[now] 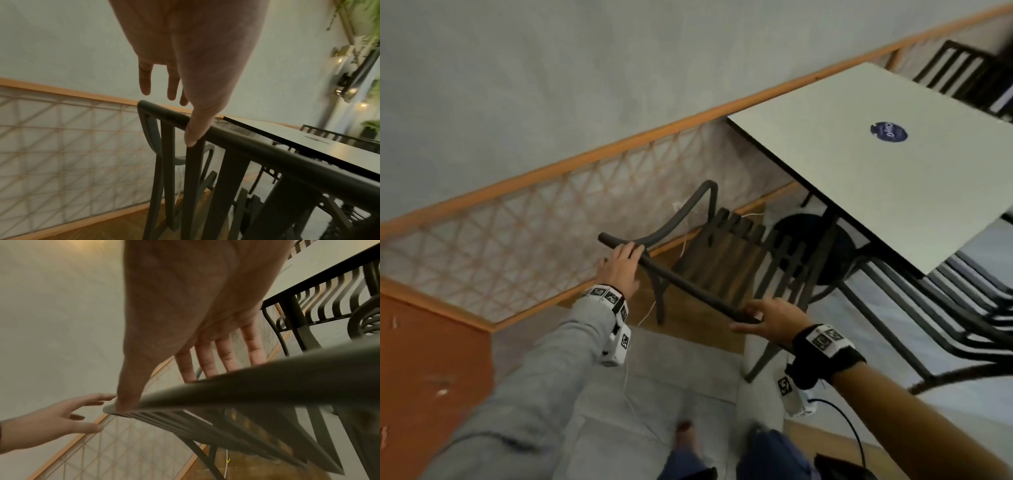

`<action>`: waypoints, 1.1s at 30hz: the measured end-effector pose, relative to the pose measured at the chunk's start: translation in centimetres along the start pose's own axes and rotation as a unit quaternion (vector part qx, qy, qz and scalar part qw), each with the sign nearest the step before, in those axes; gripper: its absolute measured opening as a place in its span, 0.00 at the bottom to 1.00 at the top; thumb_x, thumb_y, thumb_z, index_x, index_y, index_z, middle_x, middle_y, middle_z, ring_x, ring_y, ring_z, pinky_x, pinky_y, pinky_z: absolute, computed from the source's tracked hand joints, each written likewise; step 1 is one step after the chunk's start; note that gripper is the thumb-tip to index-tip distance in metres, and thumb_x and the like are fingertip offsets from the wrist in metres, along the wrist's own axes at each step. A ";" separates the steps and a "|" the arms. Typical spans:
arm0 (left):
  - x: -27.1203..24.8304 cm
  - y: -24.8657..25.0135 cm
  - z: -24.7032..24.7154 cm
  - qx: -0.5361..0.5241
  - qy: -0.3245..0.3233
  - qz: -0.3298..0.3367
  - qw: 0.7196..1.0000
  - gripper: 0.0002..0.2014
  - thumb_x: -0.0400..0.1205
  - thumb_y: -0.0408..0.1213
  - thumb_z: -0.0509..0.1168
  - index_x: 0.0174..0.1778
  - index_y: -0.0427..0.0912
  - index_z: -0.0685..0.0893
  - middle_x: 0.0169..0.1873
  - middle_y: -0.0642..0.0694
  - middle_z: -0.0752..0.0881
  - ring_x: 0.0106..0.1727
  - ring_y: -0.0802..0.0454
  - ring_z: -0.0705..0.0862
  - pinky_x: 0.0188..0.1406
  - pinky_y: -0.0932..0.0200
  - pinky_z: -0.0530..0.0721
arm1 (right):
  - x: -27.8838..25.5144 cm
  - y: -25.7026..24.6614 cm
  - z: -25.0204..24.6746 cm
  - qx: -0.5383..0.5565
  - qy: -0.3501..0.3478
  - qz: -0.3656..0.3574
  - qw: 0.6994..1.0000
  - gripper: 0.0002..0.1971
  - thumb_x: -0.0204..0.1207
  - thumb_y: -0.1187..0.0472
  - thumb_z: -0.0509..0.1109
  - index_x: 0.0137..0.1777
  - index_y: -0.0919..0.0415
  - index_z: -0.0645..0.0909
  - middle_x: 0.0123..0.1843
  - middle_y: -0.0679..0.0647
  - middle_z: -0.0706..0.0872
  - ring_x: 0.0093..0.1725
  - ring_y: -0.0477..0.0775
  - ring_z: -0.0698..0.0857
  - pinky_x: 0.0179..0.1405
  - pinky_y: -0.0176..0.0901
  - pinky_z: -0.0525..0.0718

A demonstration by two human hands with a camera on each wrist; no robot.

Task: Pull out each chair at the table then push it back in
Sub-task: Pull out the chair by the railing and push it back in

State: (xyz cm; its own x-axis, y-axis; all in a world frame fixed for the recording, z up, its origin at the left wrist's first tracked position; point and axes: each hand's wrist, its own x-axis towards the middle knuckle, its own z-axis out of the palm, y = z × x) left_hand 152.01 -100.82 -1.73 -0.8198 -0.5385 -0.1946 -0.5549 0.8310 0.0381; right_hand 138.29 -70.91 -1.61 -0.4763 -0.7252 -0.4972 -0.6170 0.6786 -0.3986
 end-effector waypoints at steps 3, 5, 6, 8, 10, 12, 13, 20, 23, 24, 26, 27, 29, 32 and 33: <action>1.4 -1.1 1.4 0.026 -0.021 0.043 0.999 0.33 0.77 0.43 0.68 0.78 0.52 0.61 0.82 0.50 0.61 0.84 0.44 0.54 0.73 0.31 0.67 | -0.9 -0.4 1.9 -0.030 0.001 0.021 0.999 0.28 0.66 0.32 0.70 0.60 0.48 0.75 0.46 0.50 0.82 0.44 0.54 0.83 0.41 0.47 0.81; 2.2 -1.6 1.9 0.029 -0.018 0.062 0.997 0.30 0.78 0.44 0.67 0.75 0.52 0.65 0.80 0.49 0.64 0.84 0.43 0.54 0.74 0.29 0.65 | -1.1 -0.3 3.0 -0.022 0.022 0.035 0.999 0.23 0.72 0.46 0.71 0.65 0.51 0.73 0.45 0.52 0.79 0.47 0.58 0.83 0.41 0.46 0.78; 2.7 -1.8 1.9 0.027 -0.016 0.070 0.997 0.27 0.78 0.44 0.66 0.74 0.52 0.68 0.78 0.48 0.67 0.83 0.42 0.55 0.74 0.27 0.64 | -1.2 -0.3 3.4 -0.008 0.041 0.042 0.998 0.21 0.75 0.52 0.69 0.67 0.51 0.73 0.46 0.54 0.81 0.49 0.60 0.84 0.43 0.48 0.79; 3.7 -1.8 2.0 0.024 -0.013 0.078 0.997 0.21 0.80 0.44 0.63 0.70 0.51 0.72 0.73 0.45 0.73 0.82 0.39 0.58 0.75 0.25 0.60 | -1.1 0.0 3.8 0.018 0.071 0.041 0.996 0.18 0.77 0.58 0.66 0.67 0.51 0.74 0.49 0.58 0.85 0.49 0.62 0.85 0.46 0.53 0.82; 4.5 -2.1 2.0 0.019 -0.023 0.087 0.996 0.20 0.81 0.40 0.62 0.70 0.52 0.73 0.72 0.45 0.74 0.80 0.38 0.60 0.77 0.23 0.54 | -0.9 -0.1 3.9 0.019 0.079 0.034 0.996 0.16 0.78 0.61 0.64 0.65 0.51 0.75 0.48 0.58 0.87 0.47 0.63 0.86 0.45 0.54 0.83; 5.0 -2.9 2.2 0.023 -0.031 0.099 0.994 0.22 0.81 0.36 0.61 0.72 0.53 0.72 0.74 0.45 0.72 0.80 0.37 0.60 0.77 0.23 0.50 | -0.7 -0.5 4.2 0.018 0.073 0.028 0.997 0.15 0.77 0.61 0.63 0.63 0.51 0.75 0.47 0.59 0.87 0.45 0.63 0.86 0.42 0.53 0.83; 5.2 -3.6 2.3 0.027 -0.031 0.102 0.994 0.22 0.81 0.36 0.61 0.73 0.53 0.71 0.75 0.45 0.72 0.80 0.37 0.59 0.77 0.23 0.49 | -0.6 -0.9 4.5 0.019 0.070 0.022 0.997 0.15 0.77 0.61 0.62 0.63 0.50 0.74 0.47 0.59 0.87 0.44 0.63 0.86 0.42 0.53 0.83; 5.2 -8.8 2.6 0.067 -0.066 0.112 0.989 0.25 0.82 0.38 0.61 0.75 0.56 0.68 0.77 0.47 0.71 0.82 0.36 0.56 0.78 0.28 0.52 | -1.2 -5.7 6.6 0.001 0.051 -0.051 0.997 0.20 0.77 0.63 0.60 0.69 0.61 0.71 0.48 0.68 0.86 0.46 0.71 0.84 0.42 0.56 0.80; 4.9 -10.2 2.2 0.064 -0.057 0.116 0.990 0.25 0.81 0.34 0.62 0.75 0.51 0.70 0.77 0.45 0.71 0.82 0.32 0.55 0.80 0.30 0.54 | -1.1 -7.6 7.2 0.009 0.050 -0.055 0.997 0.20 0.78 0.64 0.58 0.71 0.63 0.69 0.49 0.70 0.85 0.47 0.73 0.83 0.38 0.53 0.72; 5.0 -10.3 2.0 0.062 -0.053 0.118 0.990 0.23 0.81 0.32 0.62 0.73 0.50 0.72 0.76 0.45 0.72 0.81 0.32 0.56 0.80 0.30 0.54 | -0.9 -8.1 7.4 0.010 0.053 -0.050 0.997 0.21 0.79 0.64 0.58 0.72 0.63 0.68 0.49 0.71 0.84 0.46 0.73 0.83 0.37 0.52 0.70; 5.5 -10.1 1.6 0.054 -0.048 0.103 0.992 0.21 0.81 0.29 0.61 0.70 0.47 0.76 0.75 0.43 0.74 0.81 0.30 0.56 0.80 0.31 0.52 | -0.3 -8.7 7.4 0.010 0.057 -0.042 0.997 0.21 0.79 0.63 0.58 0.72 0.63 0.67 0.49 0.70 0.85 0.46 0.73 0.83 0.37 0.52 0.71; 6.1 -10.0 1.4 0.048 -0.047 0.096 0.993 0.21 0.80 0.27 0.63 0.68 0.45 0.78 0.74 0.41 0.76 0.81 0.29 0.57 0.80 0.31 0.52 | 0.1 -8.9 7.2 0.012 0.059 -0.038 0.997 0.20 0.79 0.63 0.58 0.72 0.62 0.67 0.49 0.70 0.85 0.45 0.73 0.84 0.38 0.54 0.75; 7.6 -9.9 1.2 0.034 -0.037 0.094 0.994 0.20 0.75 0.25 0.68 0.64 0.41 0.82 0.70 0.38 0.79 0.80 0.27 0.58 0.79 0.28 0.55 | 1.2 -9.0 6.9 0.010 0.067 -0.035 0.997 0.19 0.78 0.62 0.59 0.69 0.61 0.68 0.47 0.68 0.86 0.44 0.73 0.84 0.40 0.59 0.81; 9.8 -8.9 0.4 0.052 -0.043 0.094 0.993 0.20 0.74 0.25 0.69 0.62 0.40 0.83 0.69 0.38 0.80 0.79 0.27 0.59 0.79 0.30 0.58 | 2.7 -8.7 6.0 0.003 0.082 -0.030 0.996 0.18 0.76 0.62 0.60 0.66 0.61 0.68 0.45 0.67 0.86 0.42 0.73 0.85 0.40 0.61 0.84; 10.6 -8.4 0.1 0.053 -0.035 0.093 0.994 0.19 0.74 0.25 0.68 0.61 0.40 0.83 0.69 0.37 0.80 0.79 0.27 0.60 0.79 0.32 0.58 | 3.2 -8.6 5.6 0.002 0.085 -0.030 0.996 0.18 0.76 0.63 0.60 0.66 0.62 0.69 0.45 0.67 0.87 0.42 0.73 0.85 0.40 0.61 0.84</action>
State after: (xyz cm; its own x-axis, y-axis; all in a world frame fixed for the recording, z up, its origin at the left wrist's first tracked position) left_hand 147.97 -113.49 -4.22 -0.8931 -0.3655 -0.2624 -0.3731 0.9275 -0.0219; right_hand 145.58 -78.39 -4.08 -0.5379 -0.7733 -0.3357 -0.6450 0.6339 -0.4267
